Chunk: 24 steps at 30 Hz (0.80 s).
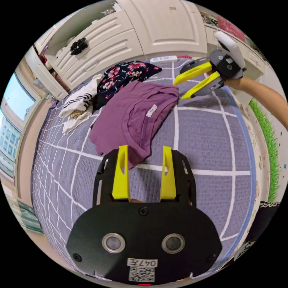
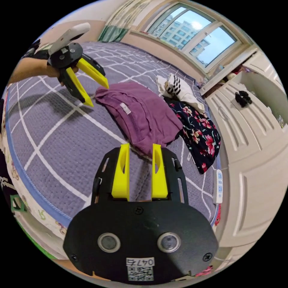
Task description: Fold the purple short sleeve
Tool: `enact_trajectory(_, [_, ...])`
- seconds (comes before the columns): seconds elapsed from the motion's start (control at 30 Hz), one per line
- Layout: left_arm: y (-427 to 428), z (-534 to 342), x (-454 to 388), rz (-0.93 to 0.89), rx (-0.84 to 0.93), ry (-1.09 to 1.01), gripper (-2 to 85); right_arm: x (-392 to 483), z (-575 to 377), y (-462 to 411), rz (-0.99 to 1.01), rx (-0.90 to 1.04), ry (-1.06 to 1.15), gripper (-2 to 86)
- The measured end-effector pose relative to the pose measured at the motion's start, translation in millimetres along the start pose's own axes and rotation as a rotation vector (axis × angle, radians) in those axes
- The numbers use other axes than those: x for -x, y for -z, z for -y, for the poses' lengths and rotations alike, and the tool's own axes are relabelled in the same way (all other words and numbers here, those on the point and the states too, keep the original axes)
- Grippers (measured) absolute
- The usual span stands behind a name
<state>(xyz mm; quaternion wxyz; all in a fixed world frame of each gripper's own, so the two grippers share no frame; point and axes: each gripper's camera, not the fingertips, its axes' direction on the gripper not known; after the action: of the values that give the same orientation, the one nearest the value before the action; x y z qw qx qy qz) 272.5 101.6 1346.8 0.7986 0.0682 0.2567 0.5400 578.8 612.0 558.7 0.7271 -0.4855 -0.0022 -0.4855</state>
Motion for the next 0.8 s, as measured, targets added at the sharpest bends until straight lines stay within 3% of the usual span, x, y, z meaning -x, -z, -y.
enact_trajectory(0.13, [-4.5, -2.6, 12.8, 0.062, 0.004, 0.058, 0.8, -5.4, 11.6, -11.8, 0.024, 0.071, 0.018, 1.1])
enact_trajectory(0.3, [30.9, -27.1, 58.7, -0.124, -0.093, 0.243, -0.8, -21.4, 12.6, 62.3, 0.101, -0.119, -0.127, 0.3])
enact_trajectory(0.47, [91.8, -76.9, 81.0, -0.218, -0.218, 0.411, -1.0, 8.6, 25.1, 141.0, 0.100, -0.171, -0.134, 0.3])
enact_trajectory(0.8, [275.3, -232.6, 22.6, -0.245, -0.311, 0.520, -0.9, 130.9, 40.2, 315.7, 0.236, -0.316, -0.068, 3.2])
